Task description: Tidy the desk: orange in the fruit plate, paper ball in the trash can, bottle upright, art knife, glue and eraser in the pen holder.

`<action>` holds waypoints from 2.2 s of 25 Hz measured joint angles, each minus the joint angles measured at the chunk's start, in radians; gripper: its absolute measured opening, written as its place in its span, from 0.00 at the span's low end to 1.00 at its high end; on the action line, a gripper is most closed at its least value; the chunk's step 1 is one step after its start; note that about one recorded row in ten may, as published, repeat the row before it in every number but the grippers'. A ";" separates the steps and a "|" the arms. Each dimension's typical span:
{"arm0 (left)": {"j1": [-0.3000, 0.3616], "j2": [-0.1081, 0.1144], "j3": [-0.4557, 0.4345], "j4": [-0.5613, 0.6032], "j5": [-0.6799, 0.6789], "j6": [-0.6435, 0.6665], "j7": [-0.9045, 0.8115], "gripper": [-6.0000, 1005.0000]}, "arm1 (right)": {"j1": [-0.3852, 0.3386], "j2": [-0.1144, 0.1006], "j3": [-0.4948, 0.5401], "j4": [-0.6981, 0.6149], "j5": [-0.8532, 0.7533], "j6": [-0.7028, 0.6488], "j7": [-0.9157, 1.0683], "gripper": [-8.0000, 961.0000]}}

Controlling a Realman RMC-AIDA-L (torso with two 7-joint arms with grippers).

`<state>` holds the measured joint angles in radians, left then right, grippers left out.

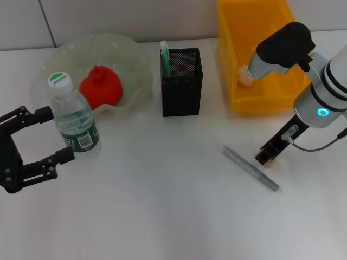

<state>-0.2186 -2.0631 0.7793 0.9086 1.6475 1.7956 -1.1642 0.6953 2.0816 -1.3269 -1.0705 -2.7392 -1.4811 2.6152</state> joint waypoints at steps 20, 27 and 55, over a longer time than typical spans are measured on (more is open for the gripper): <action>-0.001 0.000 0.000 0.001 -0.005 0.011 0.000 0.83 | 0.004 0.000 0.000 0.009 -0.018 -0.006 0.013 0.34; 0.002 0.000 0.000 0.001 -0.006 0.019 0.000 0.83 | 0.003 0.001 0.000 0.009 -0.020 -0.009 0.014 0.30; 0.012 -0.003 0.000 -0.002 -0.008 0.044 0.003 0.83 | -0.240 0.004 -0.037 -0.437 0.350 0.197 -0.150 0.27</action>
<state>-0.2064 -2.0663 0.7793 0.9069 1.6399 1.8395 -1.1612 0.4549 2.0852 -1.3639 -1.5073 -2.3895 -1.2839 2.4651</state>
